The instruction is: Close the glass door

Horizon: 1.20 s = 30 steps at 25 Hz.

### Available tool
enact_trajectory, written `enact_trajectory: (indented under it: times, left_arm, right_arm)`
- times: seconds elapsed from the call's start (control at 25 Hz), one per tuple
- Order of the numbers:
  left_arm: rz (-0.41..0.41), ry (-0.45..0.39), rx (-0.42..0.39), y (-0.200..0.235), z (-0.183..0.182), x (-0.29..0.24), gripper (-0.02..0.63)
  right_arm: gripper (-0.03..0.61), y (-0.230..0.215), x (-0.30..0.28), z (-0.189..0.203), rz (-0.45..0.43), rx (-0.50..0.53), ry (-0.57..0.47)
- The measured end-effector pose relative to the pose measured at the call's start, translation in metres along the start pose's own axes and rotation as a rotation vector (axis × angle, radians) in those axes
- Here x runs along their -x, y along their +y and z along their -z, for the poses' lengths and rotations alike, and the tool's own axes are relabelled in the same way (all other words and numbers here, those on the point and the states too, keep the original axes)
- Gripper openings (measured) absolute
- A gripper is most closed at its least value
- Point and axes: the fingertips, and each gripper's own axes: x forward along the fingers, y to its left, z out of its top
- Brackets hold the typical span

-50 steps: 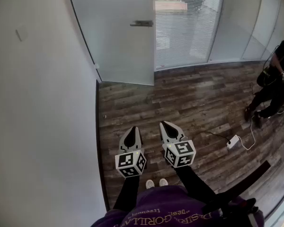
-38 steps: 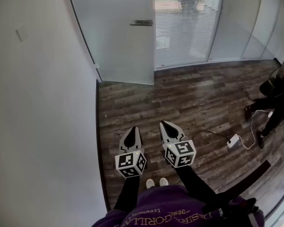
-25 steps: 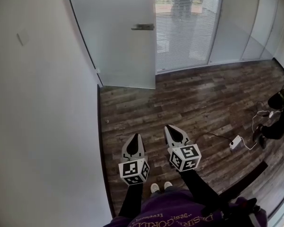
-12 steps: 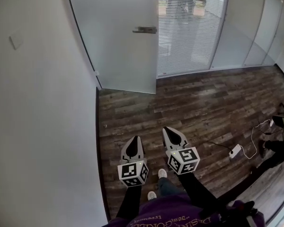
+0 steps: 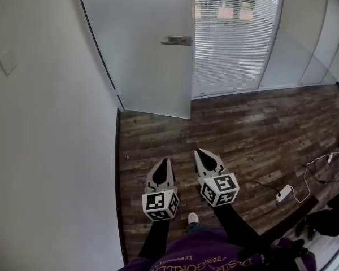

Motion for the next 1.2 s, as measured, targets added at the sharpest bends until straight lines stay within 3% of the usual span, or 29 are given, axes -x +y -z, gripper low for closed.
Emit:
enact_trajectory:
  times: [0.56,1.2]
  left_arm:
    - [-0.075,0.016,0.001,0.030,0.001,-0.065,0.002]
    - [0.013,-0.006,-0.006,0.094,-0.032,-0.174,0.002]
  right_arm:
    - [-0.003,-0.034,-0.068,-0.002,-0.054,-0.015,0.026]
    - [-0.003,-0.059,-0.184,-0.025,0.020,-0.014,-0.007]
